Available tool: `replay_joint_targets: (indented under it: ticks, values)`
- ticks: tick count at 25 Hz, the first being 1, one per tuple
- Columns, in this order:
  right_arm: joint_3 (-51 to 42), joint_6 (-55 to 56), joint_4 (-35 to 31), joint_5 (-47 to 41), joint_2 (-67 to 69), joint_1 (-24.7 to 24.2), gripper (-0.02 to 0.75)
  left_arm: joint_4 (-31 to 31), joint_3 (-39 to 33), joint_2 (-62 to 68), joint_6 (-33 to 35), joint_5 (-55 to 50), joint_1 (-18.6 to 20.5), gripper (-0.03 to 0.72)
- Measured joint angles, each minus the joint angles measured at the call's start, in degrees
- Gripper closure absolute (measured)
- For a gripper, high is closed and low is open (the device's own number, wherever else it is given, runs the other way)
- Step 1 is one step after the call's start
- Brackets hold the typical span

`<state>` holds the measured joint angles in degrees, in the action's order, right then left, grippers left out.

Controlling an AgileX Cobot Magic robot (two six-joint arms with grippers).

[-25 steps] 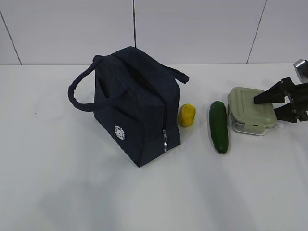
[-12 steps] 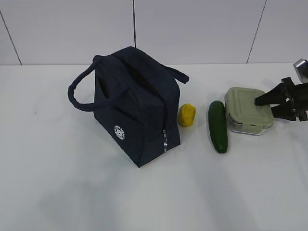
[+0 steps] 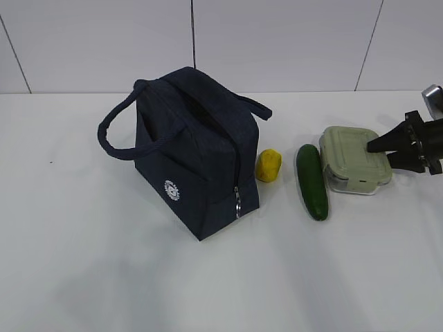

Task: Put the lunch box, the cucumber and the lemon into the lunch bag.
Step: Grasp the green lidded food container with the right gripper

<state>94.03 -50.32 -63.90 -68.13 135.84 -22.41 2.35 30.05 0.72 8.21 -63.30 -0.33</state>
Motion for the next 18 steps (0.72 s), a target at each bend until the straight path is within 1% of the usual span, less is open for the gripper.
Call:
replay_joint_targets:
  ticks: [7,10,13,15,18]
  values:
    - [0.00,0.00,0.00,-0.10,0.00,0.00,0.356,0.00,0.00,0.00,0.00,0.00,0.00,0.453]
    - [0.00,0.00,0.00,-0.10,0.00,0.00,0.356,1.98,0.99,0.42,0.00,2.93,0.00,0.454]
    - [0.00,0.00,0.04,-0.10,0.00,0.00,0.357,6.96,2.47,3.46,0.00,8.71,0.00,0.479]
    - [0.00,0.00,0.04,-0.10,0.00,0.00,0.357,11.69,2.92,9.03,0.62,11.48,0.00,0.508]
    - [0.00,0.10,0.04,-0.20,0.00,0.00,0.357,19.55,3.81,18.72,5.42,13.82,0.00,0.538]
